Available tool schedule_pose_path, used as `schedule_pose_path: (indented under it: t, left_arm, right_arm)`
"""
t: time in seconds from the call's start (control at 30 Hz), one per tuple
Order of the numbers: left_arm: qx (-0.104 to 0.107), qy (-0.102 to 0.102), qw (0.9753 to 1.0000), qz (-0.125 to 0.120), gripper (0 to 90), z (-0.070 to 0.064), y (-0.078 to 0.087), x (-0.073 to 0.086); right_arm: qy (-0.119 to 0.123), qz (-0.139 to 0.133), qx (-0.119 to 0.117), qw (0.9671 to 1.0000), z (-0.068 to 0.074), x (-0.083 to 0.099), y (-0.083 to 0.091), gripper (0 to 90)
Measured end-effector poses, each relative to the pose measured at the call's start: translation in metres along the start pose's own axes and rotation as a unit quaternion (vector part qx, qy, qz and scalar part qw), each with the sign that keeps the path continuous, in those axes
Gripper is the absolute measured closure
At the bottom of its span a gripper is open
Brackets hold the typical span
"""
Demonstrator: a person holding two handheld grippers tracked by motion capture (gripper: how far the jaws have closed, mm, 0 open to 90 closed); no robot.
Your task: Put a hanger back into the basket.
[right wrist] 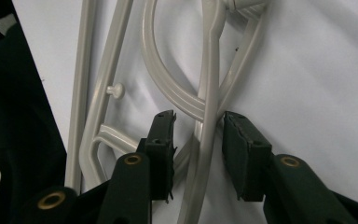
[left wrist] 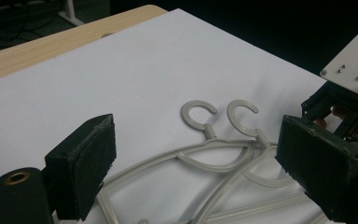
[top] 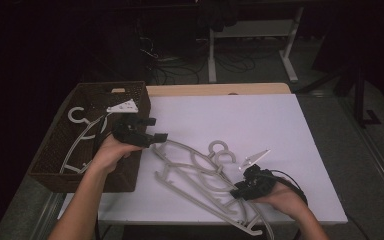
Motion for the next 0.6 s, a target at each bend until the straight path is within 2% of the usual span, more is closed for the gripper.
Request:
schedule_pose_path:
  t: [0.4, 0.47, 0.5, 0.6]
  left_arm:
    - [0.000, -0.001, 1.0000, 0.001, 11.8, -0.001, -0.001, 0.000]
    - [0.001, -0.001, 1.0000, 0.001, 11.8, -0.001, 0.000, 0.000]
    - [0.001, -0.001, 1.0000, 0.001, 11.8, -0.001, 0.000, 0.000]
    - [0.000, -0.005, 1.0000, 0.003, 12.1, -0.002, -0.001, 0.000]
  right_arm:
    - [-0.011, 0.009, 0.025, 0.9996, 0.002, -0.002, 0.001, 70.1]
    - [-0.011, 0.004, 0.025, 0.9996, 0.001, -0.003, 0.003, 75.0]
    - [-0.011, -0.008, 0.025, 0.9996, 0.002, -0.005, 0.007, 80.5]
    - [-0.009, -0.011, 0.026, 0.9996, 0.002, -0.006, 0.010, 80.9]
Point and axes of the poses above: each handheld gripper's, and its own axes: y roughly backward along the jaws, x roughly out of its underside, z roughly to its left, the point moved 7 cm from there along -y, roughly forward along the jaws, and after that the axes turned 6 degrees about -x, right-handed, at the moved point
